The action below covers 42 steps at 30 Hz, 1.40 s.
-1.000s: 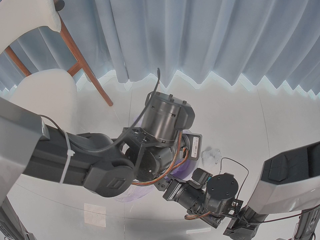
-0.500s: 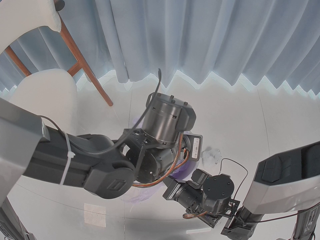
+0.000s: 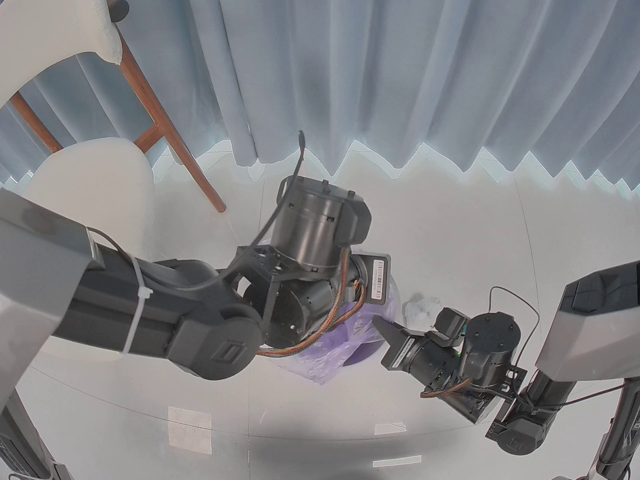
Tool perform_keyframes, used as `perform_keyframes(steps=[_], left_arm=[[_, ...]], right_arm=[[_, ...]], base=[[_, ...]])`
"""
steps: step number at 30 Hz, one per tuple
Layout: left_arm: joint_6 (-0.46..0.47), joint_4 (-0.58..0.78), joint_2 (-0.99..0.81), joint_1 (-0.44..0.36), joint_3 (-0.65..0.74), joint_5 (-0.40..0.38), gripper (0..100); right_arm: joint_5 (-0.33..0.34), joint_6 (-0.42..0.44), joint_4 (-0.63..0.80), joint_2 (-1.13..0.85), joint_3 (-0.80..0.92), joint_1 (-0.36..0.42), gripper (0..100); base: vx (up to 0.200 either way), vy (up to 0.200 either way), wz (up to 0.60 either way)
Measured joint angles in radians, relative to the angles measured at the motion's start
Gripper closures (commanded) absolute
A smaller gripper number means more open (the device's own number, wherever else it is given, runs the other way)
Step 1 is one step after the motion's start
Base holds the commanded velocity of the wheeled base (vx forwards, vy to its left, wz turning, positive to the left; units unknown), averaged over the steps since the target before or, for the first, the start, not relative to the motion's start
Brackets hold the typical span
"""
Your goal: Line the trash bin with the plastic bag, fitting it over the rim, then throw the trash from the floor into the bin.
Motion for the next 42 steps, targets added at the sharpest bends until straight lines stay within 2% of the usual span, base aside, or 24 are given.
perform_keyframes(steps=[2, 3, 13, 20, 29, 38, 42], left_arm=[[0.000, -0.013, 0.007, 0.004, -0.014, -0.001, 100], [0.000, -0.015, 0.010, 0.005, -0.019, -0.001, 0], [0.000, -0.010, -0.011, 0.040, -0.015, -0.024, 0], [0.007, -0.008, -0.073, 0.082, 0.074, -0.063, 0], [0.037, -0.008, -0.162, 0.110, 0.243, -0.160, 0], [0.039, -0.017, -0.161, 0.100, 0.264, -0.176, 0], [0.039, -0.017, -0.155, 0.090, 0.277, -0.178, 0]], right_arm=[[0.004, -0.009, 0.001, -0.008, 0.008, -0.022, 100], [0.005, -0.010, 0.001, -0.010, 0.012, -0.029, 100], [0.004, -0.013, 0.001, -0.010, 0.004, -0.067, 100], [0.007, -0.013, -0.003, -0.004, -0.029, -0.134, 100], [0.100, -0.012, -0.006, -0.051, 0.034, -0.172, 100], [0.159, -0.012, -0.006, -0.109, 0.167, -0.135, 100], [0.217, -0.025, -0.006, -0.121, 0.228, -0.118, 100]], base=[[0.000, 0.000, 0.00], [0.000, 0.000, 0.00], [0.000, 0.000, 0.00], [0.000, 0.000, 0.00], [0.000, 0.000, 0.00], [0.000, 0.000, 0.00], [0.000, 0.000, 0.00]])
